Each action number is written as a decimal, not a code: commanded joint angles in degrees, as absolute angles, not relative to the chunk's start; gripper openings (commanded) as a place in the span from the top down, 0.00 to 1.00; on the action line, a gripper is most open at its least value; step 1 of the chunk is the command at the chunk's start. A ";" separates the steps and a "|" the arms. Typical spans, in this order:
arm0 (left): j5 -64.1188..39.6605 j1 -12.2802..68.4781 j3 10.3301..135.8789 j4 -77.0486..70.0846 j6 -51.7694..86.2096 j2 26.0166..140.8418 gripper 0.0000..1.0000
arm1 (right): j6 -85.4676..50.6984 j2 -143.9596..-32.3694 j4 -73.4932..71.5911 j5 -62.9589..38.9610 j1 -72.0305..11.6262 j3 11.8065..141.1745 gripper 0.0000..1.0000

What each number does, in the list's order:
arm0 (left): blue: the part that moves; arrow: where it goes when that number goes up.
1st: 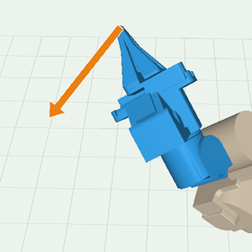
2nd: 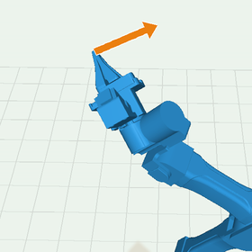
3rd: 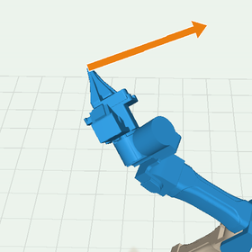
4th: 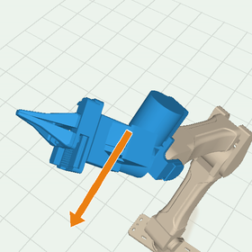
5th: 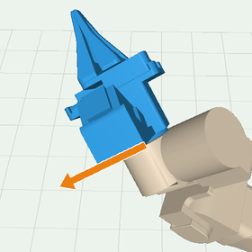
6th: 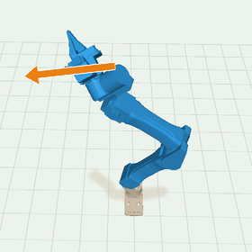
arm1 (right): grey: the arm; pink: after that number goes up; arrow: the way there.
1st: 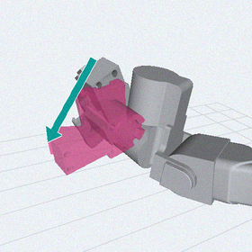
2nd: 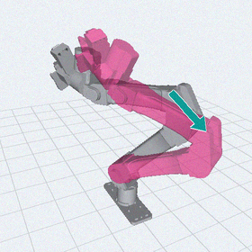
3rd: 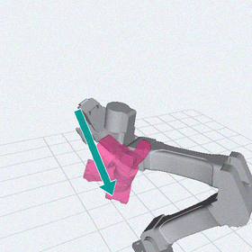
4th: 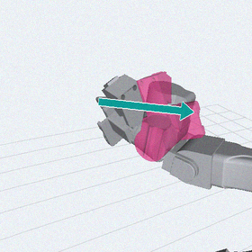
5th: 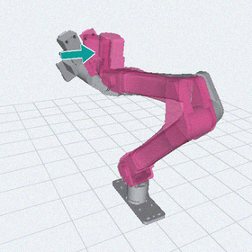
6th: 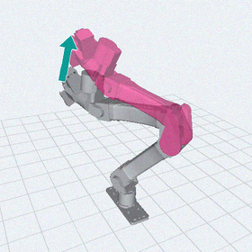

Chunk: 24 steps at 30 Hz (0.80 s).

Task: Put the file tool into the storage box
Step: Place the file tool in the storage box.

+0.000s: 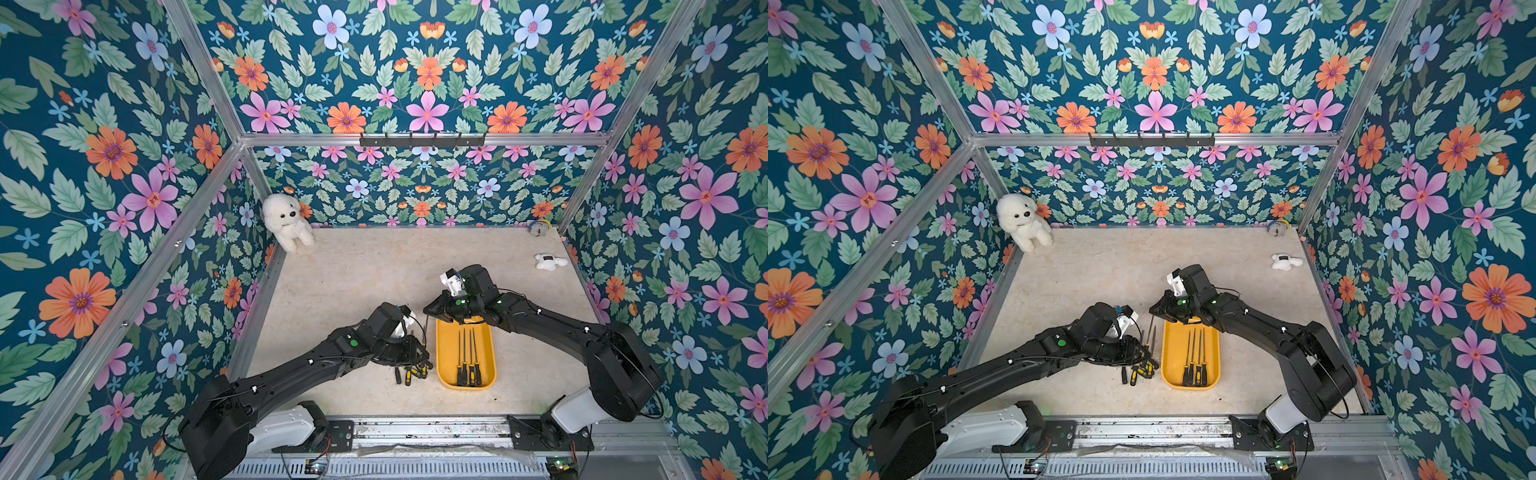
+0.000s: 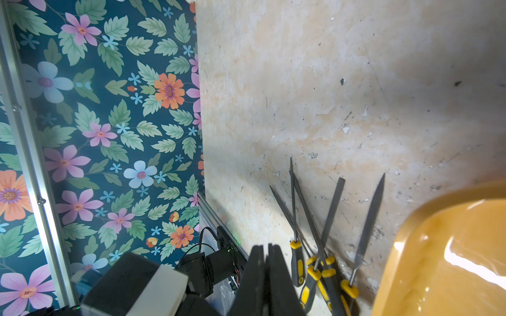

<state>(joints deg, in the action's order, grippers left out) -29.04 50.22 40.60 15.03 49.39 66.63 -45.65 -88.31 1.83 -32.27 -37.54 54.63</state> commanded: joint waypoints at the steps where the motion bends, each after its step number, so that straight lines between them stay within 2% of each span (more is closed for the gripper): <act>1: -28.80 49.06 40.88 14.84 49.51 65.54 0.25 | -41.30 -88.12 12.63 -26.76 -37.20 57.42 1.00; 2: -28.52 48.52 40.94 15.45 49.49 65.27 0.07 | -39.65 -88.30 17.12 -24.56 -36.95 58.66 1.00; 4: -27.62 47.24 40.96 17.10 49.26 64.40 0.01 | -36.36 -88.48 26.01 -17.60 -36.85 61.40 1.00; 10: -24.55 45.03 40.91 20.36 48.32 63.74 0.01 | -31.99 -90.26 38.04 -7.03 -36.56 64.69 1.00; 24: -20.48 44.41 38.95 20.67 49.19 63.89 0.01 | -33.40 -96.65 33.51 -4.97 -38.76 62.47 1.00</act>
<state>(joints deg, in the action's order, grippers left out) -21.82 44.47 39.31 20.67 49.19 64.14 -33.39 -95.04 34.00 -7.01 -38.28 62.30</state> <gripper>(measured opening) 0.993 0.088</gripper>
